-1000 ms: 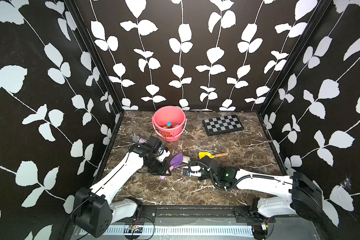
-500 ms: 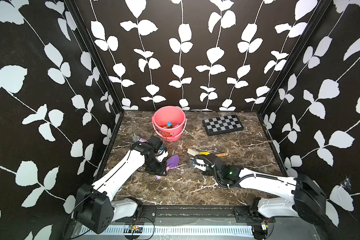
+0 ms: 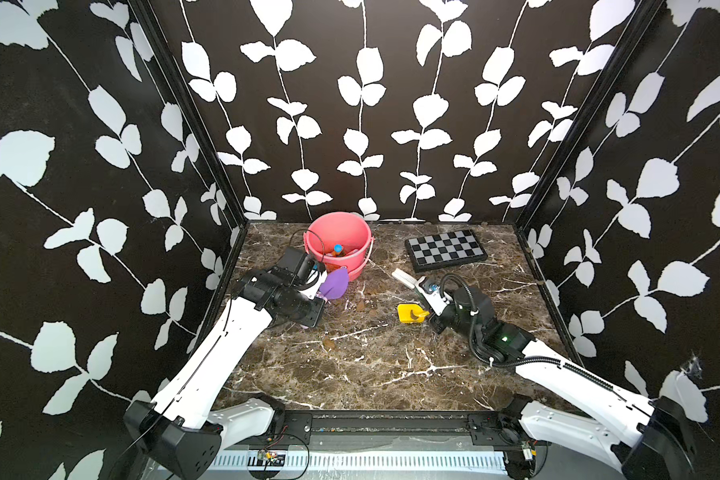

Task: Brush the soil off the hand trowel and place it into the bucket
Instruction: Place the hand trowel in the bucket.

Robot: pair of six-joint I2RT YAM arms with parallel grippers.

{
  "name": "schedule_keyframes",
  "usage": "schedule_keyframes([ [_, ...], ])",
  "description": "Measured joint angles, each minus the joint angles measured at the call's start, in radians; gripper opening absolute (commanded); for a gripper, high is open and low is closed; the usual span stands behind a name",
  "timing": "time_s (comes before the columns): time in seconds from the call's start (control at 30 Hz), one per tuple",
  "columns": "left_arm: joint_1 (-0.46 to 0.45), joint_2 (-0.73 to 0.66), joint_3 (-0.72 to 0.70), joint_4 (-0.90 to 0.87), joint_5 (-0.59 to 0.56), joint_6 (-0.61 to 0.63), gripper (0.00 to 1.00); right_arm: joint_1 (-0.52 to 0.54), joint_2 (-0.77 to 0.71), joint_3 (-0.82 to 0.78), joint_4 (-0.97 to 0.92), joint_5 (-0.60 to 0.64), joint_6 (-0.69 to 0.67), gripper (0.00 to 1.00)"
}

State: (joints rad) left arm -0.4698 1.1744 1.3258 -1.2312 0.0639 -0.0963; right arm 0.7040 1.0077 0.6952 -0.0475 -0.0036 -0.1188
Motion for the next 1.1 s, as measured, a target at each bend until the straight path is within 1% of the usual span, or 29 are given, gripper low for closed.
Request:
schedule_keyframes([
  [0.1, 0.000, 0.004, 0.065, 0.001, -0.053, 0.011, 0.00, -0.072, -0.006, 0.003, -0.003, -0.111, 0.104, 0.00],
  [0.2, 0.000, 0.011, 0.120, 0.026, -0.091, 0.010, 0.00, -0.123, -0.006, 0.003, 0.000, -0.197, 0.201, 0.00],
  [0.33, 0.000, 0.034, 0.162, 0.102, -0.098, 0.005, 0.00, -0.136, -0.006, 0.003, 0.002, -0.271, 0.275, 0.00],
  [0.5, 0.000, 0.181, 0.285, 0.142, -0.130, 0.021, 0.00, -0.136, -0.003, 0.003, 0.011, -0.358, 0.339, 0.00],
  [0.63, 0.018, 0.305, 0.355, 0.158, -0.182, 0.050, 0.00, -0.132, 0.014, -0.022, 0.094, -0.433, 0.411, 0.00],
  [0.73, 0.050, 0.394, 0.421, 0.158, -0.197, 0.069, 0.00, -0.111, 0.029, -0.043, 0.117, -0.452, 0.444, 0.00],
  [0.87, 0.083, 0.507, 0.512, 0.157, -0.207, 0.089, 0.00, -0.088, 0.043, -0.051, 0.119, -0.458, 0.457, 0.00],
  [1.1, 0.102, 0.720, 0.677, 0.131, -0.220, 0.119, 0.00, -0.077, 0.067, -0.051, 0.124, -0.460, 0.459, 0.00],
])
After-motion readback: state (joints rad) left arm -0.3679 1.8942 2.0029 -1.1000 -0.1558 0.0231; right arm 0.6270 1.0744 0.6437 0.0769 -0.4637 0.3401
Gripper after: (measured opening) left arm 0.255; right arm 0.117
